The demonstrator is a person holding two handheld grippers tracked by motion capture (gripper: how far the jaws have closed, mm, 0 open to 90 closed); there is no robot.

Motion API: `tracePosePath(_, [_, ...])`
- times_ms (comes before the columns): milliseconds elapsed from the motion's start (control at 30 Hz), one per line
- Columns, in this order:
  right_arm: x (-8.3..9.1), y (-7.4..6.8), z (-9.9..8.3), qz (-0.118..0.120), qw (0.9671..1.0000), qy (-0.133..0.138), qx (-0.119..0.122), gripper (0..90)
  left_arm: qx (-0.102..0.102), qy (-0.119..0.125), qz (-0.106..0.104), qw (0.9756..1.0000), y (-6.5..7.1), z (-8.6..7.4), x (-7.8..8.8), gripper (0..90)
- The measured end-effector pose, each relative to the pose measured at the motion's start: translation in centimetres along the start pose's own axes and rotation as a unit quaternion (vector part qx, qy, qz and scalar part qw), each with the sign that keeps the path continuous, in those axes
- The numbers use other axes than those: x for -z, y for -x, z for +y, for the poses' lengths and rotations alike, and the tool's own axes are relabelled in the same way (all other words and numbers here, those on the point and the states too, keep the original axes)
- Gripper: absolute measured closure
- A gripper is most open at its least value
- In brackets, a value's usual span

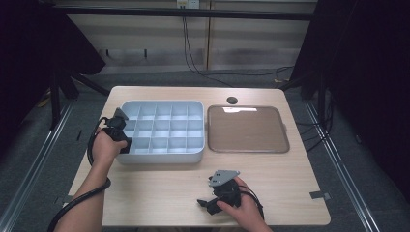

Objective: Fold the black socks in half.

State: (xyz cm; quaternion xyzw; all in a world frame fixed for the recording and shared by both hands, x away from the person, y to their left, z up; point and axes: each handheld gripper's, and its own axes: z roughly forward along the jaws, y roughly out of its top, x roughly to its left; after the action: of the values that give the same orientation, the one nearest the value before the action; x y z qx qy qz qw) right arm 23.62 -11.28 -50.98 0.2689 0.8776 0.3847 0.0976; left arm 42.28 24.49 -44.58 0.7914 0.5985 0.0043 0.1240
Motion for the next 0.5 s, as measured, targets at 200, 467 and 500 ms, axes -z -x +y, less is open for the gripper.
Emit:
tracePosePath(200, [0.0, 0.0, 0.0, -0.001, 1.0000, 0.000, 0.001, 13.7, 0.003, 0.003, -0.004, 1.0000, 0.0, 0.0, 0.3, 89.5])
tracePosePath(467, [0.0, 0.0, 0.0, -0.002, 1.0000, 0.001, 0.004, 13.7, 0.000, 0.007, 0.000, 1.0000, 0.0, 0.2, 1.5, 83.1])
tracePosePath(500, [0.0, 0.1, 0.0, -0.004, 1.0000, 0.002, 0.005, 13.7, 0.002, 0.009, -0.001, 1.0000, 0.0, 0.2, 1.6, 82.7])
